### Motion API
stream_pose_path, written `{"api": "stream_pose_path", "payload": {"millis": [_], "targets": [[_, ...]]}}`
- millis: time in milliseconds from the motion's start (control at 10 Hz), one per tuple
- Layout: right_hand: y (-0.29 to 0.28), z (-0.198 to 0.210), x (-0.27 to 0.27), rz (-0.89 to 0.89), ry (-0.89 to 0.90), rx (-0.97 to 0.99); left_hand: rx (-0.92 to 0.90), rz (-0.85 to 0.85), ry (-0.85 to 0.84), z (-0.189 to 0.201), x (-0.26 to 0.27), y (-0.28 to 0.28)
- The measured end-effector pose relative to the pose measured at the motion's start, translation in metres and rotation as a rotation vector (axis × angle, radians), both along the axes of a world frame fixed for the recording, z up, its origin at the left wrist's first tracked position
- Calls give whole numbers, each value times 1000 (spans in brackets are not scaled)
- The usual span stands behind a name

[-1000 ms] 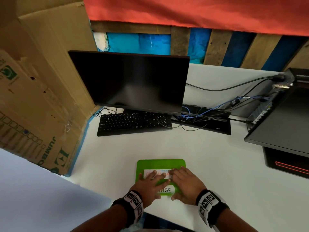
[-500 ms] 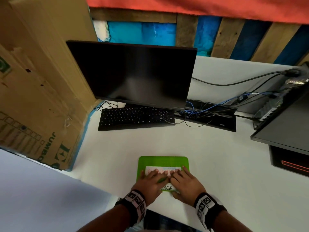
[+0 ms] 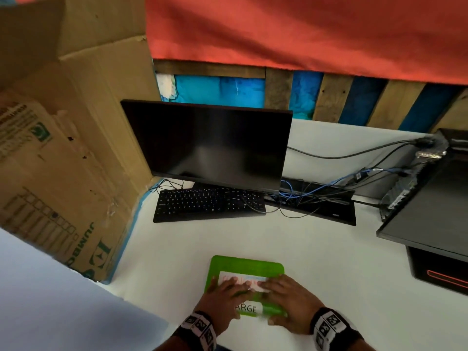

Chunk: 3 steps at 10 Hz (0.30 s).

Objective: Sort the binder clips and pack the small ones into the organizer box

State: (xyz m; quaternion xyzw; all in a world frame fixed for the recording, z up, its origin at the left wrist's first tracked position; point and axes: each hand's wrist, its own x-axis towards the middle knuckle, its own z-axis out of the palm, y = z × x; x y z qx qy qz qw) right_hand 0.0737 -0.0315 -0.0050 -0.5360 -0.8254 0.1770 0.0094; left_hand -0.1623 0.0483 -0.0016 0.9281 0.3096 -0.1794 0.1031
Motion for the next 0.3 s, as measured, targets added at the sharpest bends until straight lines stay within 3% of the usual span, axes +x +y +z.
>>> {"api": "stream_pose_path", "payload": {"millis": [100, 300], "targets": [[16, 3, -9, 32, -11, -73, 79, 72, -42, -18, -11, 13], [54, 3, -48, 31, -87, 6, 165, 206, -180, -17, -32, 47]]}}
